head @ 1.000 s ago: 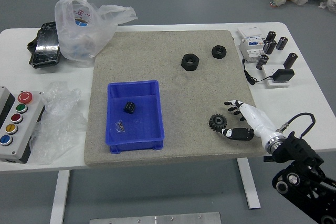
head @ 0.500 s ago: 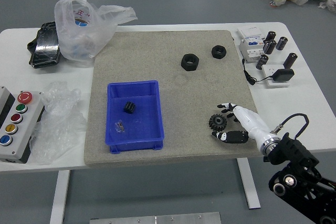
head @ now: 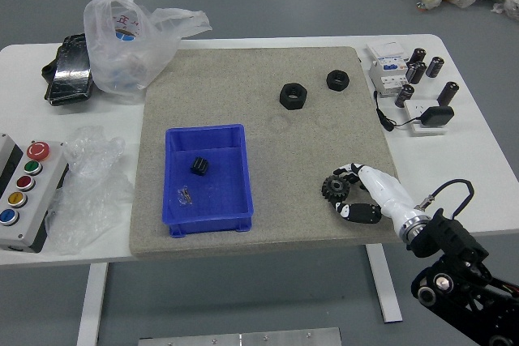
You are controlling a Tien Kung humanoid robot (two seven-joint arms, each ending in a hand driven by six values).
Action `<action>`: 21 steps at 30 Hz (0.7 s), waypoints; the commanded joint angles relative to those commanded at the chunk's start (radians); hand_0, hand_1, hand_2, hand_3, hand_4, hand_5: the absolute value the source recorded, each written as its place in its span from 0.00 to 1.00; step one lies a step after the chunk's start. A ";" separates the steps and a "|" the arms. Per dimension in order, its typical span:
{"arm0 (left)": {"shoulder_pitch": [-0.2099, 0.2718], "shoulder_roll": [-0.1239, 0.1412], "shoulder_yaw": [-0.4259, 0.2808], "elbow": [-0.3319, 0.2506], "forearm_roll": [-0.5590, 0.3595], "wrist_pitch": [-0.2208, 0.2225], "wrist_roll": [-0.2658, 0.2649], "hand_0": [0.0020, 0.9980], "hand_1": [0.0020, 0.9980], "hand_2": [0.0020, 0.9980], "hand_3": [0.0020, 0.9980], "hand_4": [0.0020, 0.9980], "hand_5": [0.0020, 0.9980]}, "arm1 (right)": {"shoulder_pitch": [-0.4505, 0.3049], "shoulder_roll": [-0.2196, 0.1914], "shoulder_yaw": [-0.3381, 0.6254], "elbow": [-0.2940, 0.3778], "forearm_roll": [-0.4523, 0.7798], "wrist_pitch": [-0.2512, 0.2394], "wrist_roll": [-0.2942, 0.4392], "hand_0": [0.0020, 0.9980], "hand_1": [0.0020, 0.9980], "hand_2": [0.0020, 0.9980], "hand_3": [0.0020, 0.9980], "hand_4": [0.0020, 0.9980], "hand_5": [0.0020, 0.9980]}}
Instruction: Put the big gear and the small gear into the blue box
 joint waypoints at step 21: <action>0.011 -0.007 -0.039 -0.008 0.042 -0.007 0.026 0.71 0.63 0.63 0.73 0.73 0.43 | 0.377 0.210 -0.192 -0.031 0.081 -0.005 0.006 0.53 0.63 0.60 0.65 0.56 0.00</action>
